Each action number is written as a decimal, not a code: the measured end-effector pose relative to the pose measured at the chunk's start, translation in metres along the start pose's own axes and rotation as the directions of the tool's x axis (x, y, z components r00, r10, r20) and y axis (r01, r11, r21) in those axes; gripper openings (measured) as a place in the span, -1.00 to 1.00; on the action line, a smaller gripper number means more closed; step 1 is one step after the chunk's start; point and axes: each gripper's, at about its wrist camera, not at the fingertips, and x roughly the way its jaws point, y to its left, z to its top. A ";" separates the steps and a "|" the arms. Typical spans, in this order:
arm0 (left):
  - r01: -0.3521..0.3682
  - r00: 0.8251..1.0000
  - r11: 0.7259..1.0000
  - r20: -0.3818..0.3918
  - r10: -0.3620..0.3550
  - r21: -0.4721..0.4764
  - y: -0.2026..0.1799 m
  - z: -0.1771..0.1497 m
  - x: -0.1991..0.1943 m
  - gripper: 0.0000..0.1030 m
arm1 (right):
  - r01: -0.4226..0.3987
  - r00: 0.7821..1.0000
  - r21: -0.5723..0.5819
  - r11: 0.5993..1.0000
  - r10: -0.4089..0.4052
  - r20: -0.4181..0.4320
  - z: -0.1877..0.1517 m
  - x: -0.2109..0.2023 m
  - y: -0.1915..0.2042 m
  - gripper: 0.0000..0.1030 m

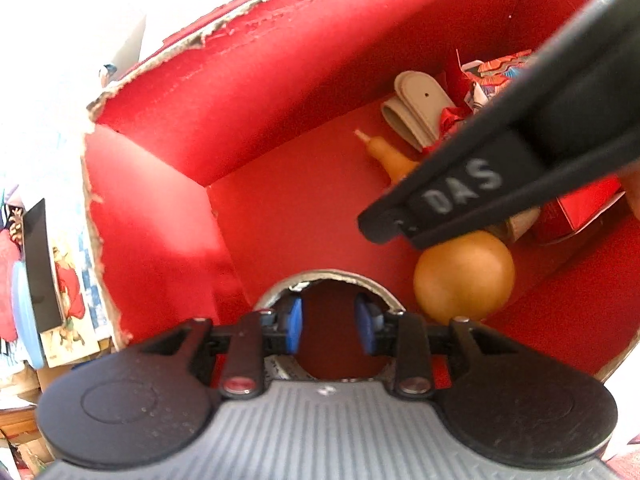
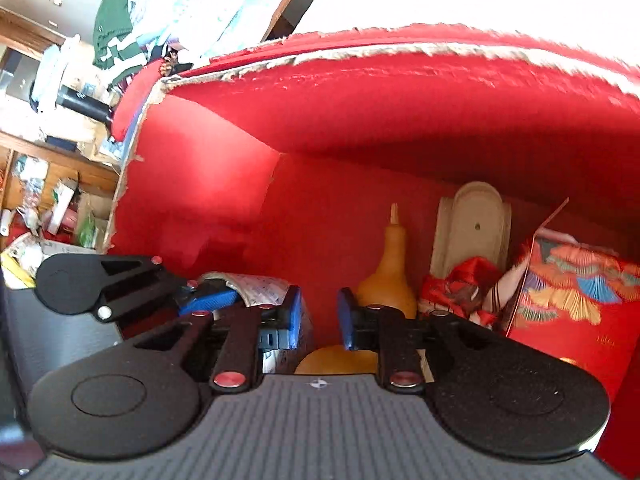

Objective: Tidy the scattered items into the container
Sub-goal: 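Open the left gripper to release the tape roll in the box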

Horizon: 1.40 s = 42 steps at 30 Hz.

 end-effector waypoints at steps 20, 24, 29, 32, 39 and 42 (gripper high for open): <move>-0.029 0.999 1.000 0.028 0.029 -0.004 -0.003 -0.004 -0.005 -0.32 | 0.023 0.998 0.014 1.000 -0.023 0.054 -0.004 -0.005 -0.001 -0.68; -0.039 0.998 0.999 0.039 0.040 -0.025 0.009 -0.013 0.027 -0.29 | 0.030 0.997 0.003 1.000 -0.030 0.070 -0.004 -0.006 0.002 -0.64; -0.044 0.998 0.998 0.050 0.046 -0.040 0.009 -0.014 0.026 -0.26 | 0.049 0.996 -0.008 0.999 -0.048 0.079 -0.004 -0.006 0.006 -0.66; -0.041 0.997 0.998 0.057 0.043 -0.042 0.012 -0.015 0.027 -0.25 | 0.057 0.995 -0.012 0.998 -0.056 0.081 -0.003 -0.006 0.008 -0.67; -0.052 0.995 0.998 0.081 0.054 -0.027 0.010 -0.016 0.026 -0.18 | 0.074 0.993 -0.015 0.997 -0.072 0.093 -0.004 -0.005 0.009 -0.71; -0.052 0.994 0.998 0.096 0.054 -0.020 0.010 -0.016 0.024 -0.14 | 0.088 0.992 -0.030 0.996 -0.084 0.098 -0.004 -0.005 0.012 -0.70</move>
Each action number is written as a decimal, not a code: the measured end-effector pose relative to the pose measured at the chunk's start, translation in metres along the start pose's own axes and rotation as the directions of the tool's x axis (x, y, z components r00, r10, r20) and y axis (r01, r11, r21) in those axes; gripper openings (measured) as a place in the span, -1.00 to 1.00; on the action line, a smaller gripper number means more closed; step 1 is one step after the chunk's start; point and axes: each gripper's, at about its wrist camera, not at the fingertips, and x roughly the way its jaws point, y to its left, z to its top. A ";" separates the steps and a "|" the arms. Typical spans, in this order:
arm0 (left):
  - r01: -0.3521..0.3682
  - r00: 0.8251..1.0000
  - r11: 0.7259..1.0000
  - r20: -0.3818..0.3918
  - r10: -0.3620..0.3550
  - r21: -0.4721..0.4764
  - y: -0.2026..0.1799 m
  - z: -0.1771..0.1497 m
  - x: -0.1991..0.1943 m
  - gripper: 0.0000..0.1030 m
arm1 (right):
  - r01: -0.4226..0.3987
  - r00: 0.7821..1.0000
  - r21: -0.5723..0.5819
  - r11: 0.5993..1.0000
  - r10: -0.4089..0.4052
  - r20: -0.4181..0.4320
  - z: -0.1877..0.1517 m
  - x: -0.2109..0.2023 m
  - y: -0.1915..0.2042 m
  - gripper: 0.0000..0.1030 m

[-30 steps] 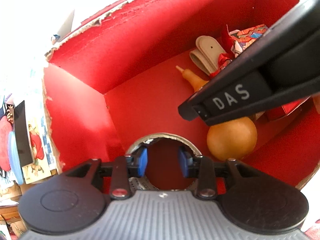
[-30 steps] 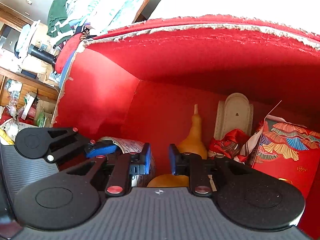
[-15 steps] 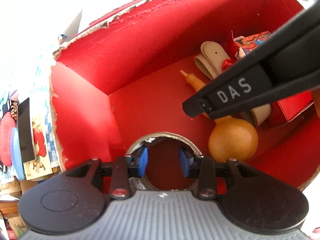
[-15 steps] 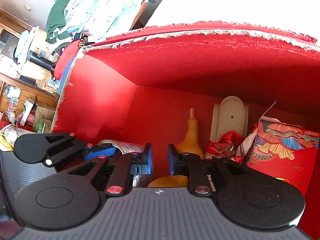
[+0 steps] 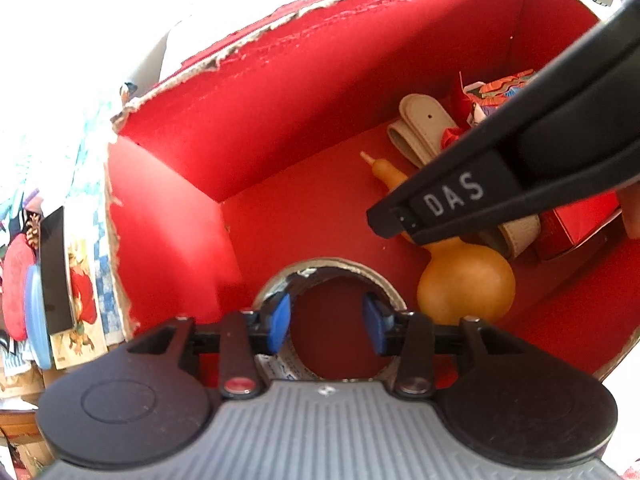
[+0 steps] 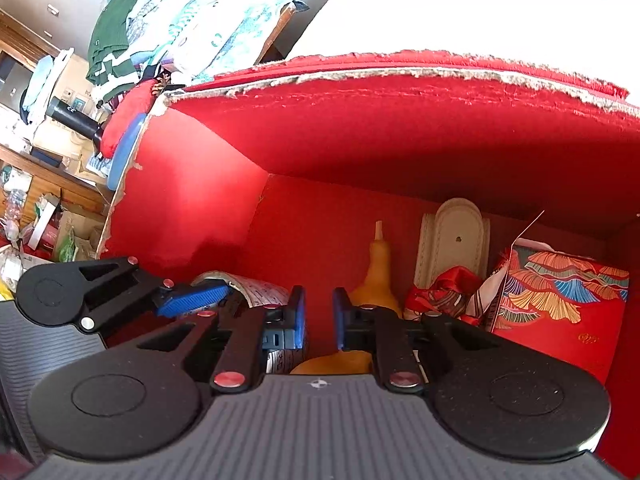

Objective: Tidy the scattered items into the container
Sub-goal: 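Open the left gripper to release the tape roll in the box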

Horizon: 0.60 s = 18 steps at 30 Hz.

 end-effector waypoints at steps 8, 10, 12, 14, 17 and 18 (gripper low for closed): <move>0.003 1.000 1.000 0.026 -0.003 0.013 0.000 -0.002 -0.002 -0.10 | 0.031 0.999 -0.014 0.999 -0.031 0.032 -0.001 -0.001 0.002 -0.64; 0.003 1.000 1.000 0.031 -0.003 0.018 0.000 -0.002 -0.002 -0.10 | 0.039 0.998 -0.015 0.999 -0.039 0.039 -0.002 -0.001 0.002 -0.64; 0.004 1.000 1.000 0.031 -0.004 0.019 0.001 -0.002 -0.002 -0.09 | 0.049 0.998 -0.022 0.999 -0.048 0.047 -0.002 -0.002 0.004 -0.64; 0.005 1.000 1.000 0.029 -0.005 0.021 0.001 -0.002 -0.002 -0.09 | 0.061 0.997 -0.028 0.998 -0.060 0.054 -0.002 -0.001 0.006 -0.64; 0.003 0.999 1.000 0.032 -0.004 0.019 0.001 -0.002 -0.001 -0.09 | 0.074 0.995 -0.034 0.997 -0.071 0.065 -0.002 -0.002 0.007 -0.64; 0.003 0.999 1.000 0.032 -0.004 0.019 0.001 -0.002 -0.001 -0.09 | 0.076 0.995 -0.036 0.996 -0.073 0.068 -0.002 -0.002 0.007 -0.64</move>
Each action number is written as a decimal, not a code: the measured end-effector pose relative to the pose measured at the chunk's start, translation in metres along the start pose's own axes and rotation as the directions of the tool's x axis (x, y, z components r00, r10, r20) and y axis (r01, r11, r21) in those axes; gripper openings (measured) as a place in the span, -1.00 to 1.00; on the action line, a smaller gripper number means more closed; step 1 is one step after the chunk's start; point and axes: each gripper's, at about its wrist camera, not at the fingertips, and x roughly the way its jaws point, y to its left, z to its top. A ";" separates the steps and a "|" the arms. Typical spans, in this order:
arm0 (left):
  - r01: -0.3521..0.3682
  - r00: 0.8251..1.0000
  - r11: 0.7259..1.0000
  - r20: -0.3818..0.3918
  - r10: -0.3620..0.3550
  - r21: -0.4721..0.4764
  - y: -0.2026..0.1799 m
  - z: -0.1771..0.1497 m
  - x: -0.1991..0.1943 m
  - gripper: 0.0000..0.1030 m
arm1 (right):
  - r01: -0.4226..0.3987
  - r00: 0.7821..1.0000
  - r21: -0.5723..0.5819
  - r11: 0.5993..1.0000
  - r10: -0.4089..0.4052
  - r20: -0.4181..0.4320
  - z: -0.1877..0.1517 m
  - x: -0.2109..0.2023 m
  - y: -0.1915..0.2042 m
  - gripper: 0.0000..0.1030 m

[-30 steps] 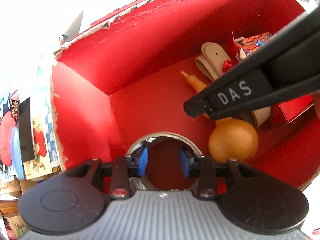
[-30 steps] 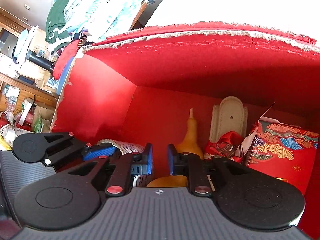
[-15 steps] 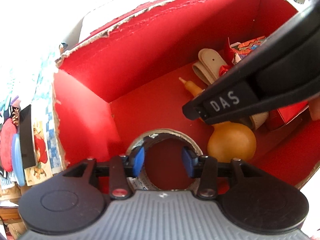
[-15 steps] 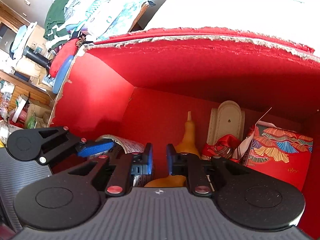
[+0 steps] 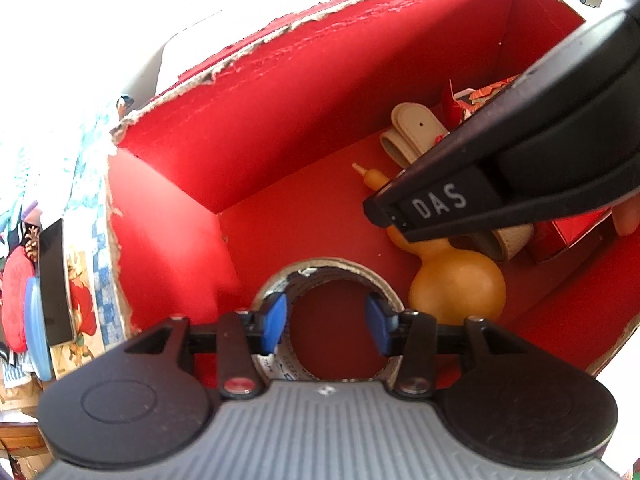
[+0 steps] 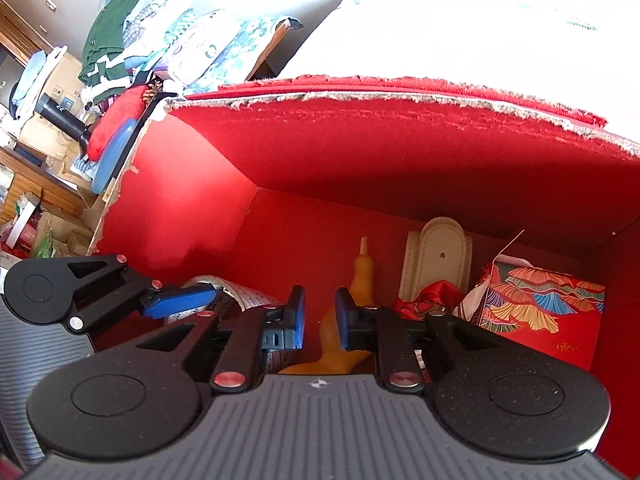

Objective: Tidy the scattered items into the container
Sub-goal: 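Open the left gripper to release the tape roll in the box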

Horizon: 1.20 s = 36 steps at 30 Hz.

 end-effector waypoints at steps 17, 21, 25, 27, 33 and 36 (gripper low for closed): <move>0.041 0.999 0.999 -0.022 -0.041 0.007 0.005 0.002 0.003 0.05 | -0.083 0.996 -0.014 0.996 0.082 -0.018 -0.003 -0.001 -0.002 -0.53; 0.102 0.995 0.994 0.004 -0.102 -0.025 0.012 0.000 -0.001 0.16 | -0.110 0.993 0.015 0.994 0.109 0.042 -0.005 -0.010 -0.007 -0.53; 0.100 0.995 0.994 0.008 -0.100 -0.049 0.011 -0.001 -0.003 0.17 | -0.122 0.990 0.049 0.991 0.118 0.073 -0.009 -0.014 -0.013 -0.54; 0.095 0.995 0.994 0.006 -0.095 -0.058 0.011 -0.001 -0.003 0.18 | -0.102 0.993 0.053 0.993 0.098 0.064 -0.010 -0.013 -0.012 -0.54; 0.087 0.996 0.993 0.021 -0.086 -0.082 0.009 -0.004 -0.012 0.21 | -0.088 0.993 0.063 0.994 0.083 0.080 -0.014 -0.015 -0.013 -0.53; 0.089 0.996 0.991 0.015 -0.088 -0.097 0.009 -0.004 -0.010 0.21 | -0.097 0.993 0.104 0.990 0.090 0.072 -0.012 -0.013 -0.019 -0.53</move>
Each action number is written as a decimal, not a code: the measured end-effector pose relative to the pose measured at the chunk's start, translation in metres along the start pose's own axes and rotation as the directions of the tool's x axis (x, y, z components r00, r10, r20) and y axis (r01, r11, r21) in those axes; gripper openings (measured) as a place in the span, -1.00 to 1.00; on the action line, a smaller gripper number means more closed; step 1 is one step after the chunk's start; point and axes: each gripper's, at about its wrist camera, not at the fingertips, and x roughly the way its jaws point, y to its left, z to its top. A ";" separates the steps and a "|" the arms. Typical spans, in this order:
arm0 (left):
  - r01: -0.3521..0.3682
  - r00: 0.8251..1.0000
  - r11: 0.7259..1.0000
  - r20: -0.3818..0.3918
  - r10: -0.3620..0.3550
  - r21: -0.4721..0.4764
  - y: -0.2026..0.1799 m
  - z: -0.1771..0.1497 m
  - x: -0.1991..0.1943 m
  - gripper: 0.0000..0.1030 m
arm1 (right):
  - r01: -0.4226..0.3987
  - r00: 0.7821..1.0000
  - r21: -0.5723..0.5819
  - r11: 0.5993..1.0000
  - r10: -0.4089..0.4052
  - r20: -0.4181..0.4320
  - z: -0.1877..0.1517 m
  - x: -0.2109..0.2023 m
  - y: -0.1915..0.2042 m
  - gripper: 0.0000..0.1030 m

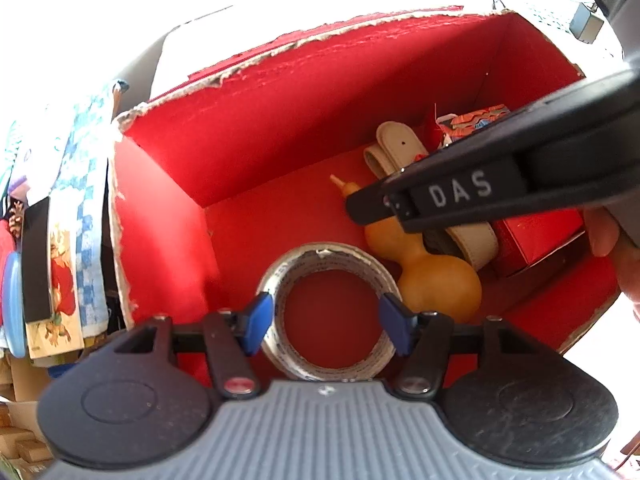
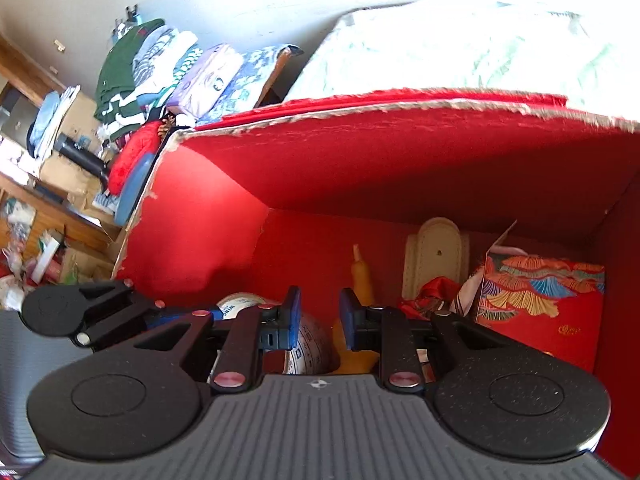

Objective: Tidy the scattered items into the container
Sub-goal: 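Open the left gripper to release the tape roll in the box, then withdraw the left tool from the red box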

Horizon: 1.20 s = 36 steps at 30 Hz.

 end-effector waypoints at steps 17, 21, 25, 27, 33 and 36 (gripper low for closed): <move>-0.109 0.986 0.987 0.110 0.122 -0.118 -0.042 -0.013 -0.038 0.55 | -0.015 1.000 0.024 1.000 0.015 -0.003 0.001 0.000 -0.004 -0.53; -0.100 0.986 0.982 0.117 0.120 -0.163 -0.034 -0.010 -0.042 0.55 | -0.016 1.000 0.034 0.999 0.016 -0.022 0.002 0.002 -0.005 -0.53; -0.108 0.983 0.973 0.124 0.135 -0.205 -0.027 -0.012 -0.047 0.56 | 0.007 1.000 0.020 1.000 -0.007 -0.022 0.001 0.001 -0.002 -0.53; -0.114 0.981 0.970 0.129 0.144 -0.216 -0.023 -0.012 -0.046 0.58 | 0.044 0.999 0.001 0.999 -0.044 -0.013 -0.001 -0.002 0.003 -0.52; -0.090 0.980 0.961 0.147 0.132 -0.262 -0.011 -0.012 -0.046 0.59 | 0.102 0.992 0.007 0.995 -0.103 0.068 -0.012 -0.029 0.015 -0.47; -0.094 0.977 0.958 0.161 0.142 -0.271 -0.006 -0.015 -0.052 0.60 | 0.188 0.973 0.004 0.982 -0.187 0.134 -0.022 -0.047 0.026 -0.47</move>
